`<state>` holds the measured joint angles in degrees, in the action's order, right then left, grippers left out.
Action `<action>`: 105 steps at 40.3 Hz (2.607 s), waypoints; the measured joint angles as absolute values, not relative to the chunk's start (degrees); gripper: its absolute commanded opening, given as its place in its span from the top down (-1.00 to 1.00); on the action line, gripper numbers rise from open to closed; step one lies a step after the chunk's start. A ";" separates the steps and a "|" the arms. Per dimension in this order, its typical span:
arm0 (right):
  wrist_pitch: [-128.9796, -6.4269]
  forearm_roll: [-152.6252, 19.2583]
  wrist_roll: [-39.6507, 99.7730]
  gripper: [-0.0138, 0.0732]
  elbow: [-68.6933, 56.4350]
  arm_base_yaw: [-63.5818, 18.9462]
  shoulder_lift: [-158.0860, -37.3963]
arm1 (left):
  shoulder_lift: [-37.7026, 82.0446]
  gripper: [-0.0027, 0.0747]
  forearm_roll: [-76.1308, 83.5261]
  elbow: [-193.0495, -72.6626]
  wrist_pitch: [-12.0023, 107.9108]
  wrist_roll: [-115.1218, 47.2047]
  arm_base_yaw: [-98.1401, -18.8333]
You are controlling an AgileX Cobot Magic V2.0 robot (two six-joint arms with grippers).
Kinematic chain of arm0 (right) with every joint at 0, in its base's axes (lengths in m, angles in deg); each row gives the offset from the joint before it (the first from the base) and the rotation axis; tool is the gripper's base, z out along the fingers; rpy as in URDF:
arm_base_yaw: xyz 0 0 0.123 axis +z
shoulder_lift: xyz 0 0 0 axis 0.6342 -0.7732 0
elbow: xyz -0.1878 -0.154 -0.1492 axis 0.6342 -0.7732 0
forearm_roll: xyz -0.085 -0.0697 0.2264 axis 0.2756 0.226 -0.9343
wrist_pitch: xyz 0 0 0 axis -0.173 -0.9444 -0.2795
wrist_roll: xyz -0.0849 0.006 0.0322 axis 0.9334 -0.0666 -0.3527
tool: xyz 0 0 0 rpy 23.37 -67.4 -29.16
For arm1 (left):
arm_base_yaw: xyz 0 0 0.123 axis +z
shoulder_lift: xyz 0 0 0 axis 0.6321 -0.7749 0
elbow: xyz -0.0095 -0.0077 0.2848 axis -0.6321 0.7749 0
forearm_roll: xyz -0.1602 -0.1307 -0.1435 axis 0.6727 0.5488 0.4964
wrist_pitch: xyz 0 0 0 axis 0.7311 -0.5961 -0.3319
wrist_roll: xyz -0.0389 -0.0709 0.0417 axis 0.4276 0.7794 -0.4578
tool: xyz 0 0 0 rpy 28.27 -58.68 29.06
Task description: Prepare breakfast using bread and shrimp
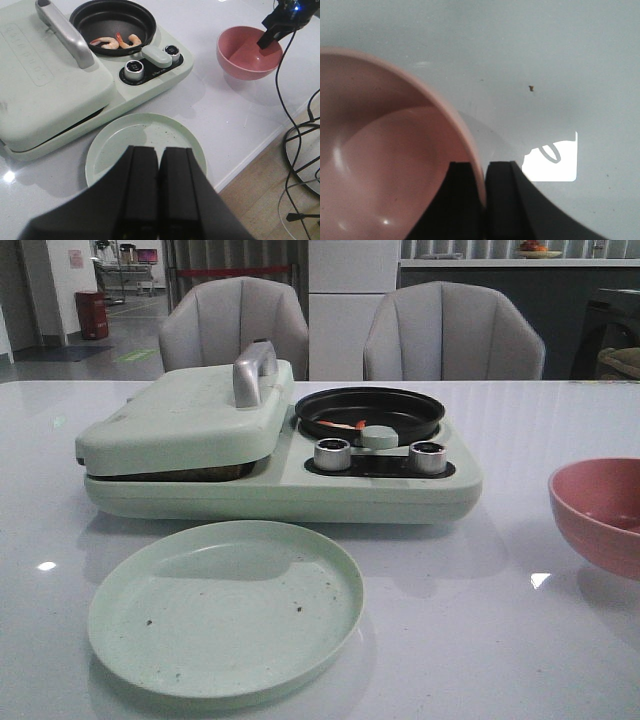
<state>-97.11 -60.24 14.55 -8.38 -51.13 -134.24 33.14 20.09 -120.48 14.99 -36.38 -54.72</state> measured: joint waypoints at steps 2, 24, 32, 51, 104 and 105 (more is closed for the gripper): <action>-96.91 -60.34 14.55 -0.05 -8.38 -51.13 -134.68 | 33.14 0.67 20.09 -120.48 14.99 -36.38 -54.72; -95.02 -60.30 14.66 -0.22 -8.40 -50.02 -127.68 | 33.14 0.67 20.09 -120.48 14.99 -36.38 -54.72; -96.64 -58.42 14.66 -0.22 -8.73 -41.14 -116.17 | 33.14 0.67 20.09 -120.48 14.99 -36.38 -54.72; -106.27 -53.62 12.93 -0.22 -18.82 -30.65 -90.43 | 33.14 0.67 20.09 -120.48 14.99 -36.38 -54.72; -114.95 -52.17 9.97 0.60 -33.83 -30.65 -61.26 | 33.14 0.67 -3.35 -120.48 17.87 -15.49 -54.72; -114.95 -52.17 9.97 0.60 -33.83 -30.65 -61.26 | 33.14 0.67 -4.91 -120.48 18.00 -13.87 -54.72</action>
